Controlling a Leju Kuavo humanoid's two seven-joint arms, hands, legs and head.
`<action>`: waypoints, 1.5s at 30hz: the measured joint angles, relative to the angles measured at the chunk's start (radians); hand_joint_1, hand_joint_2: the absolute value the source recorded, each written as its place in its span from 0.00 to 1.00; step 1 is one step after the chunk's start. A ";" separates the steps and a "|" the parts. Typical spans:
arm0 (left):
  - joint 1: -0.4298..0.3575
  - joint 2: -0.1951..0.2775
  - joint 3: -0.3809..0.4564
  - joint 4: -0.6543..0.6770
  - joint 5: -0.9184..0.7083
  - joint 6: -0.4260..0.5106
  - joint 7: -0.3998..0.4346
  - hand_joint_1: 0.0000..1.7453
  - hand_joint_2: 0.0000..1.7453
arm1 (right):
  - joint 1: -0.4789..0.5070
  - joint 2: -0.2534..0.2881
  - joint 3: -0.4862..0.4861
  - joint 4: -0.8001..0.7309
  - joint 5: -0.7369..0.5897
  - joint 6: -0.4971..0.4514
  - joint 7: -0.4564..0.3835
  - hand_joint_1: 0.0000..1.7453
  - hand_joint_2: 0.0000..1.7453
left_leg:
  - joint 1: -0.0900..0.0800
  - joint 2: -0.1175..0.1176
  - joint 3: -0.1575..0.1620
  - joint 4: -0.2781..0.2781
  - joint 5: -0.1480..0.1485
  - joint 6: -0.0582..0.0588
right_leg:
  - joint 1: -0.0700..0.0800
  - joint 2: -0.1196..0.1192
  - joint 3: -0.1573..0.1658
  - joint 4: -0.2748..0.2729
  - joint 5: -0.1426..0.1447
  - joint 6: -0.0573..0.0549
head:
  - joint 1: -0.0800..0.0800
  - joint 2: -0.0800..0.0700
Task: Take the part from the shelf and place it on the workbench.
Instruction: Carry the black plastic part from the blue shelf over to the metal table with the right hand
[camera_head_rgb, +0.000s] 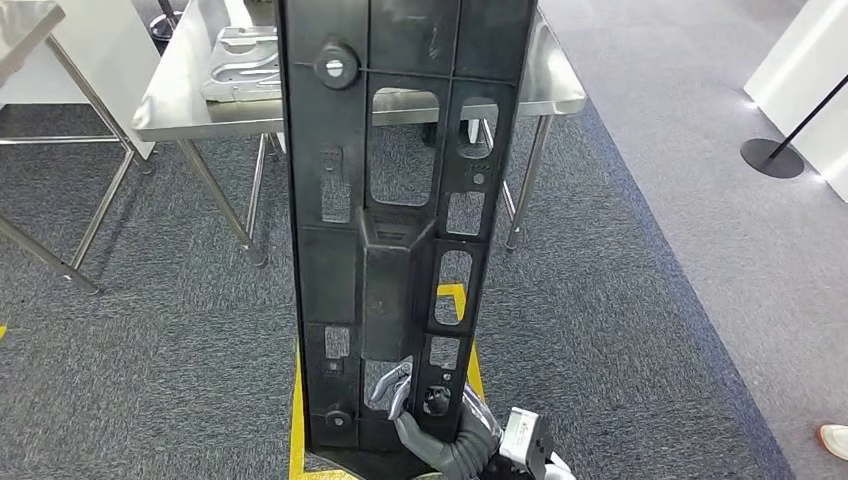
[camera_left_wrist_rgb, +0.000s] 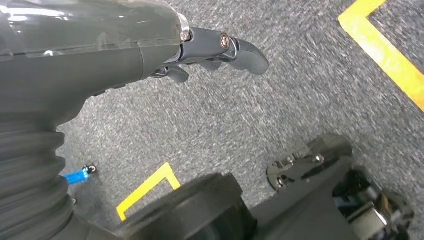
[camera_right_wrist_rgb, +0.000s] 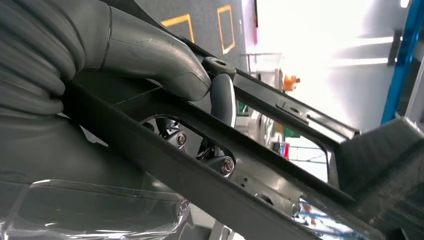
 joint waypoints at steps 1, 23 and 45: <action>0.000 0.000 0.000 0.000 0.000 0.000 0.000 0.00 1.00 | 0.000 0.001 0.000 -0.001 0.000 0.000 0.000 1.00 1.00 | 0.002 0.000 -0.001 0.005 -0.005 -0.006 | -0.001 0.001 0.002 -0.002 0.000 -0.006 | 0.000 0.000; 0.005 -0.002 0.000 0.000 -0.006 0.000 -0.006 0.00 1.00 | -0.027 0.008 -0.006 -0.054 0.009 -0.035 0.022 1.00 1.00 | 0.001 -0.002 -0.011 -0.006 0.018 0.038 | -0.006 0.005 -0.127 0.287 -0.130 0.030 | 0.000 0.000; 0.001 -0.004 0.000 0.000 -0.007 -0.017 -0.011 0.00 1.00 | -0.038 0.008 -0.033 -0.065 0.022 -0.068 0.028 1.00 1.00 | -0.003 -0.008 -0.015 0.008 0.007 0.009 | 0.001 0.006 0.017 -0.007 -0.009 0.003 | 0.000 0.000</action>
